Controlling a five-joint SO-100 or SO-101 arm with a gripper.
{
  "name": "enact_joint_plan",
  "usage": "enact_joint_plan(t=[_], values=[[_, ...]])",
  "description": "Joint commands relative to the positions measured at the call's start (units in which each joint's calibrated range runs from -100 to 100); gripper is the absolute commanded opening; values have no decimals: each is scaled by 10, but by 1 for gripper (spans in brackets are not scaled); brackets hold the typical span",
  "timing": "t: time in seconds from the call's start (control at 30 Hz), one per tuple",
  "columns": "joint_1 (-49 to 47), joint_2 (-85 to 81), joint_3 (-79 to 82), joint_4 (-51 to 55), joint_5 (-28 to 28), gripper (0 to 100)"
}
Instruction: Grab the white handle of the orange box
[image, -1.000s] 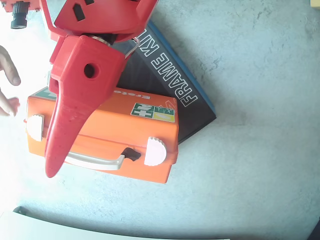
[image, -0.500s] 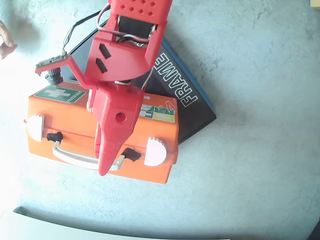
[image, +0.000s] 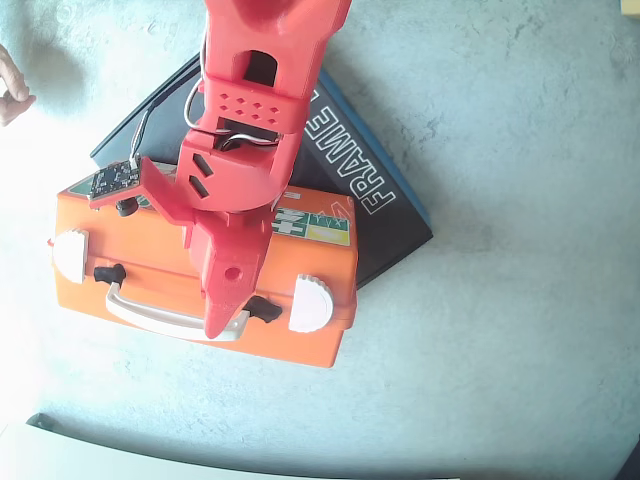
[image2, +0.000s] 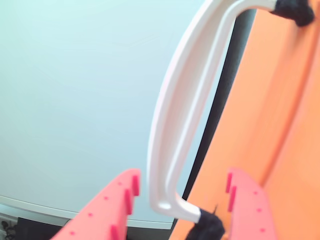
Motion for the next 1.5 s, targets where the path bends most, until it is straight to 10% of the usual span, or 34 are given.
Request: enact_joint_plan(t=[0.0,0.9,1.17,1.47], values=[[-1,47,-6,0,-2,20],[23,227,-160,-1,-86,30],[32,256,-159,-2,-82,0],[29,252,-150,7,-87,1]])
